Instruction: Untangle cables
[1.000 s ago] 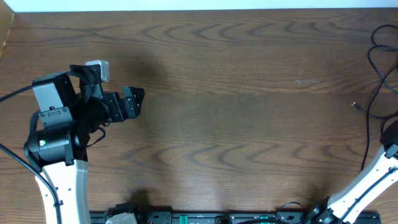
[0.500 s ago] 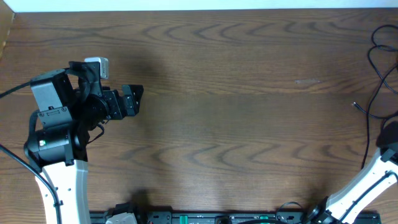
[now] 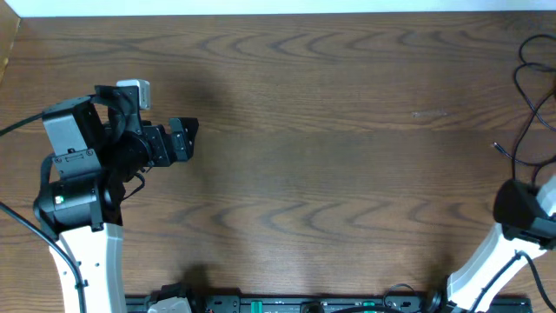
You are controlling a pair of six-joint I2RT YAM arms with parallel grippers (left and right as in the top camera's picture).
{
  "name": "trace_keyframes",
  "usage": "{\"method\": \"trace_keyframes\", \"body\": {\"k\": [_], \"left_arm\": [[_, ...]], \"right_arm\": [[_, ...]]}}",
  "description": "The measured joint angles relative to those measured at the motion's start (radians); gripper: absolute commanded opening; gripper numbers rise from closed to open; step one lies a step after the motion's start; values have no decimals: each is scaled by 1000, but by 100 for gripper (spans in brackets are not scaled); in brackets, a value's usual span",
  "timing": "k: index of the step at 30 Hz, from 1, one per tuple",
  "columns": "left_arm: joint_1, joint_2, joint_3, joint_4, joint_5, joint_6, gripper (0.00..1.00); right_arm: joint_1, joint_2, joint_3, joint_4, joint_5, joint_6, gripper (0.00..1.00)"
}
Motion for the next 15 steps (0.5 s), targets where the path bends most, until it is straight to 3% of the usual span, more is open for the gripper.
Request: {"method": "trace_keyframes", "body": {"k": [8, 15], "left_arm": [[0, 0, 0, 0, 0, 0, 98], [0, -17, 0, 1, 0, 0, 98]], "right_arm": [[106, -40, -4, -27, 2, -29, 98], [121, -220, -42, -12, -32, -73, 99]]}}
